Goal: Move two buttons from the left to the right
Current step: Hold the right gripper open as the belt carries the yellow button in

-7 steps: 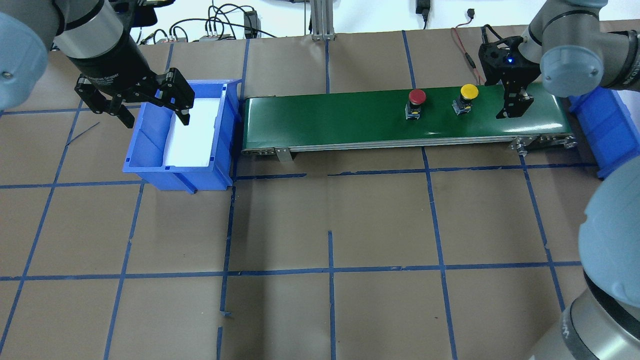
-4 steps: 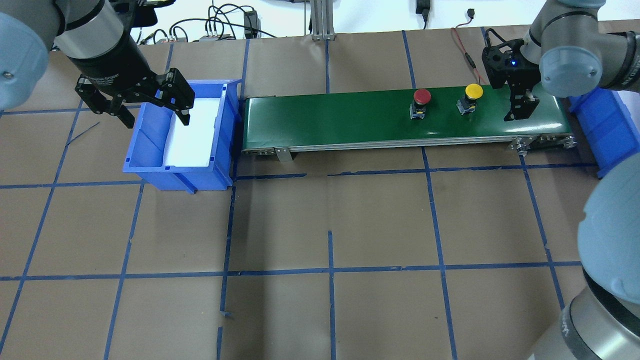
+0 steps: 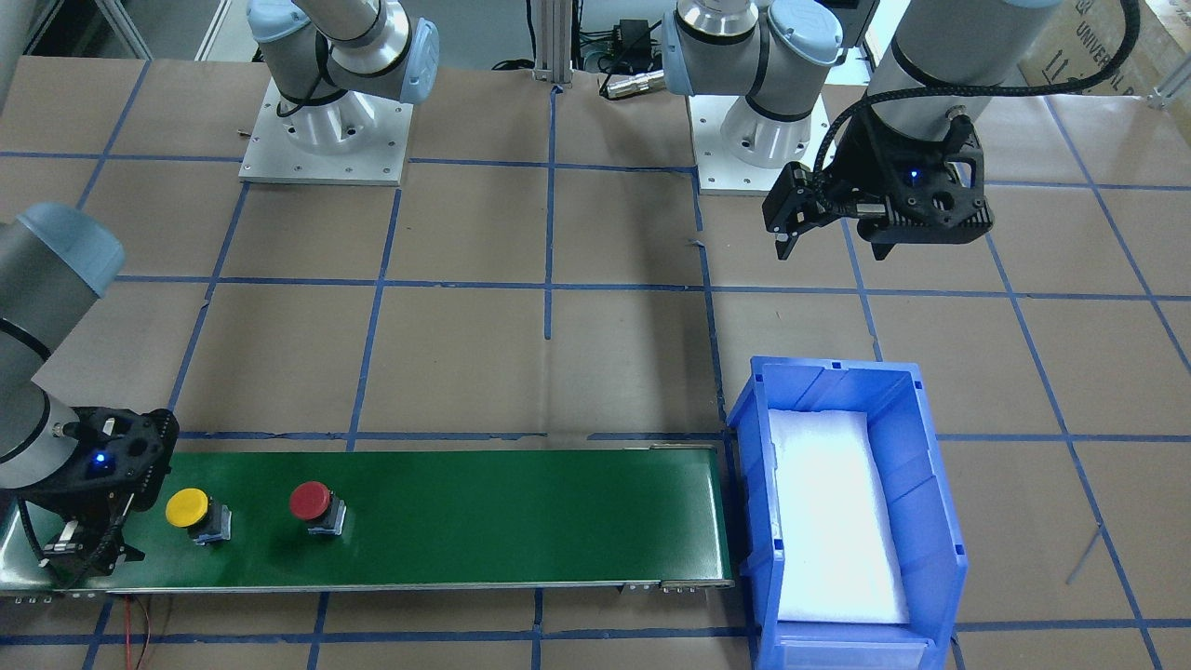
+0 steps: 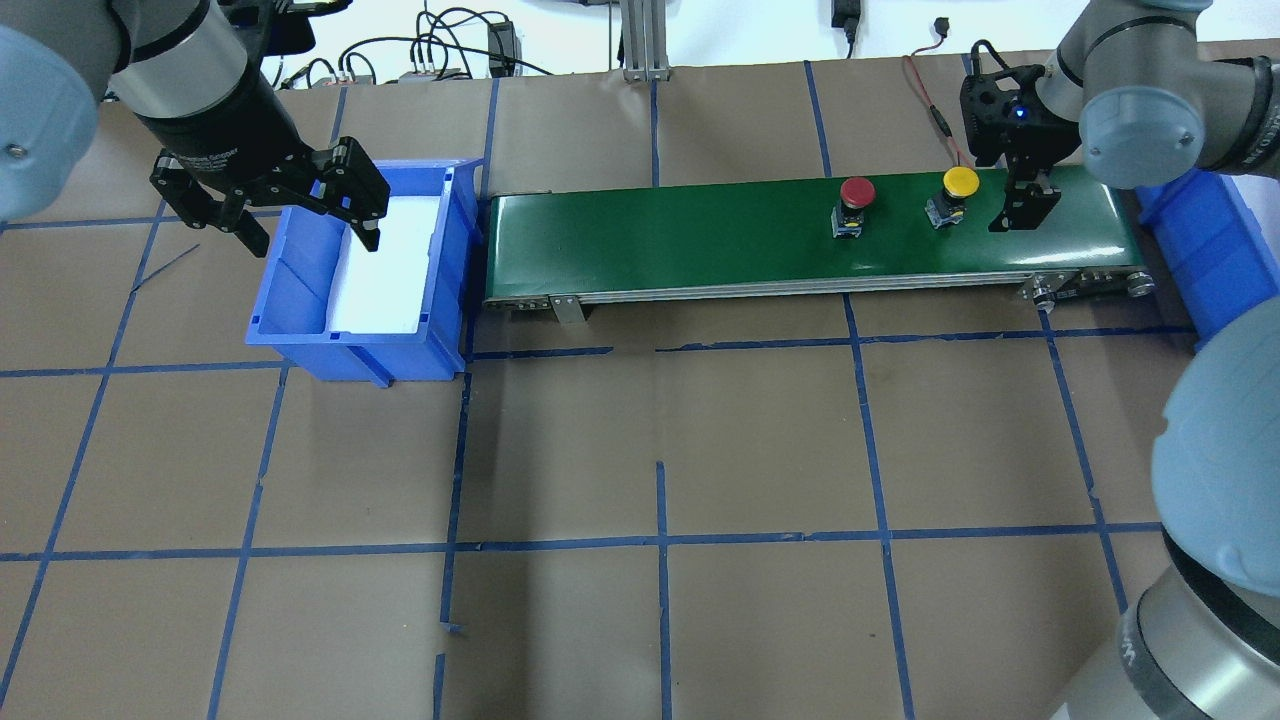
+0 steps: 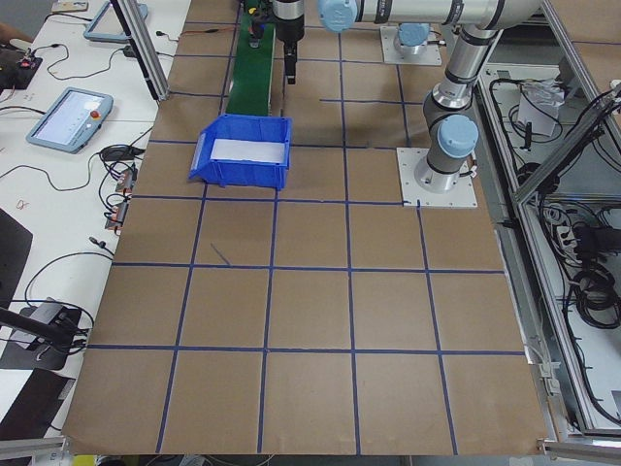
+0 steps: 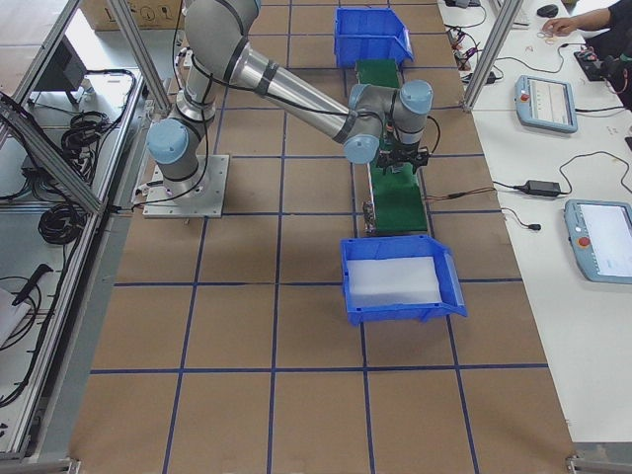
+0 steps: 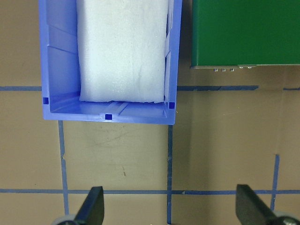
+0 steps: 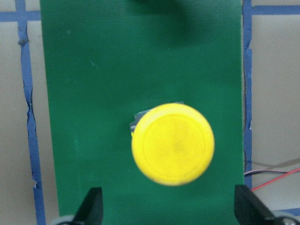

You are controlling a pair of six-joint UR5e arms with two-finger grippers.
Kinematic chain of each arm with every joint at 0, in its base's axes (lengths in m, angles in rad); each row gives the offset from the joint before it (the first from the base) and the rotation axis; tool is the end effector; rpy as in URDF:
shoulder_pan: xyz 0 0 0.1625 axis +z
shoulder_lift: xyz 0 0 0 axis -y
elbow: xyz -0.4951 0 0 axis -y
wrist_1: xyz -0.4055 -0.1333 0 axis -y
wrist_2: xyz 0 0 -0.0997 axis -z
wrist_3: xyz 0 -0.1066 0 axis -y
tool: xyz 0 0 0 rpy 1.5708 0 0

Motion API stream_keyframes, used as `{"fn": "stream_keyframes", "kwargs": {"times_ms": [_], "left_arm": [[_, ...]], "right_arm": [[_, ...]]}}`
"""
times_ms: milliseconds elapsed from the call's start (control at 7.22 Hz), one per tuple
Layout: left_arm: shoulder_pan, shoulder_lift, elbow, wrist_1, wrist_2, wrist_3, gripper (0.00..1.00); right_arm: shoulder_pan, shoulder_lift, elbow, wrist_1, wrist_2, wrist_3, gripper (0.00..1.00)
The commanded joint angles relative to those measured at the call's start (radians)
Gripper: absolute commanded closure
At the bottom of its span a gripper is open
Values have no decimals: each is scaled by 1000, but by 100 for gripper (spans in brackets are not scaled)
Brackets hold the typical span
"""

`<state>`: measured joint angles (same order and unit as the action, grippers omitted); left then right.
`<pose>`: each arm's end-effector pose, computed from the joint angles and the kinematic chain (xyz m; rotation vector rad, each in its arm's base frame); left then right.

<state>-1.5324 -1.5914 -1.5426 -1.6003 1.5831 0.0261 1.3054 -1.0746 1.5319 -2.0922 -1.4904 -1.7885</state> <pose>-0.1122 -0.5177 0.5518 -0.0190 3.1298 0.0349 -0.0482 -0.7183 0.3192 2.1588 -2.2585 0.1594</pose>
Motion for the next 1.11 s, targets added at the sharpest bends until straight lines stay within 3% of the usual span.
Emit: {"fn": "stream_keyframes", "kwargs": {"times_ms": [0,970], "left_arm": [[0,1,-1,0,0,0,0],[0,-1,-1,0,0,0,0]], "right_arm": [[0,1,2,0,1,23,1],[0,8,-4,-2,2,-17,1]]}}
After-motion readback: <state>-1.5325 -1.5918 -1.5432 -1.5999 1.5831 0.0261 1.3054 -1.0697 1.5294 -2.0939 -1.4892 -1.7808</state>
